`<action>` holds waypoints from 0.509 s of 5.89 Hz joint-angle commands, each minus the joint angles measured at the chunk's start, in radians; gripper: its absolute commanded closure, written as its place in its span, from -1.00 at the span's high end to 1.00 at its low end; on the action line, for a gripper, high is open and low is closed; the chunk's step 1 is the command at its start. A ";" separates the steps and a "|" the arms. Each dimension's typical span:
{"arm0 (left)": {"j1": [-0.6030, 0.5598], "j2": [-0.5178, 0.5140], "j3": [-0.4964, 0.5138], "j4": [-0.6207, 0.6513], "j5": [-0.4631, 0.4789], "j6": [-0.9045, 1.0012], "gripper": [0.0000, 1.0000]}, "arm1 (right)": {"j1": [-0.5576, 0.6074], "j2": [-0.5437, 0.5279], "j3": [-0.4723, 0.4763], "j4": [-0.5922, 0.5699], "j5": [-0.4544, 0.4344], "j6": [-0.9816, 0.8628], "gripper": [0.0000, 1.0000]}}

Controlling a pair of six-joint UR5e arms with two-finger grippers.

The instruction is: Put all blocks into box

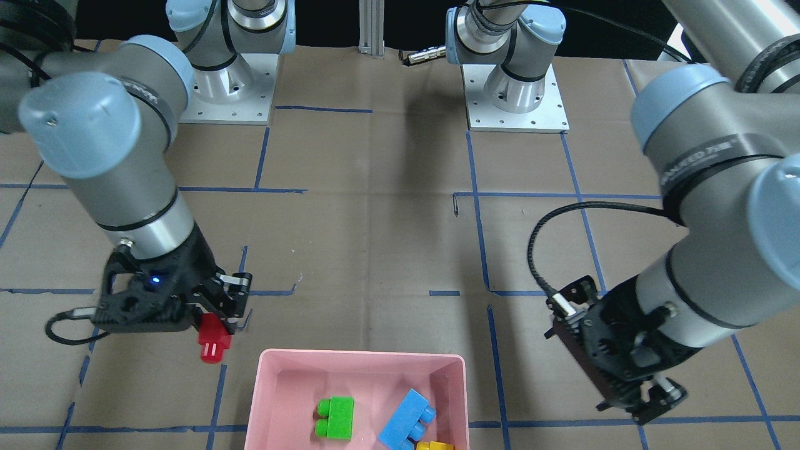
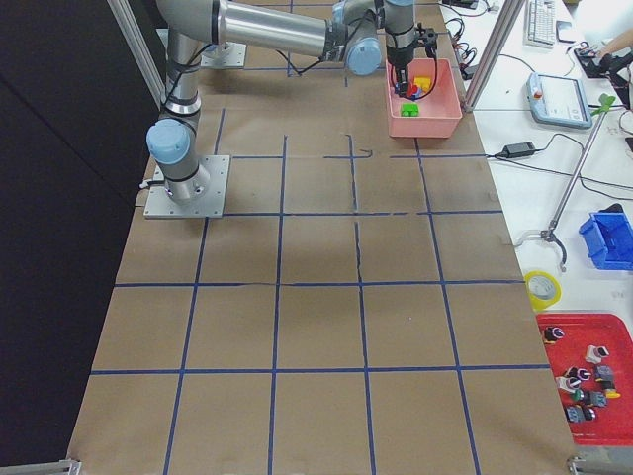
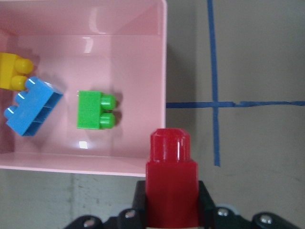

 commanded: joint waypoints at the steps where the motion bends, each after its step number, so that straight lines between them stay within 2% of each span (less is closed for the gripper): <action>1: 0.067 0.131 -0.211 0.076 0.003 -0.251 0.99 | 0.126 0.182 -0.196 -0.007 0.004 0.131 -0.87; 2: 0.068 0.198 -0.343 0.191 0.006 -0.390 0.99 | 0.159 0.259 -0.284 -0.038 0.004 0.187 -0.86; 3: 0.067 0.260 -0.417 0.212 0.003 -0.679 0.99 | 0.183 0.328 -0.359 -0.061 0.006 0.216 -0.83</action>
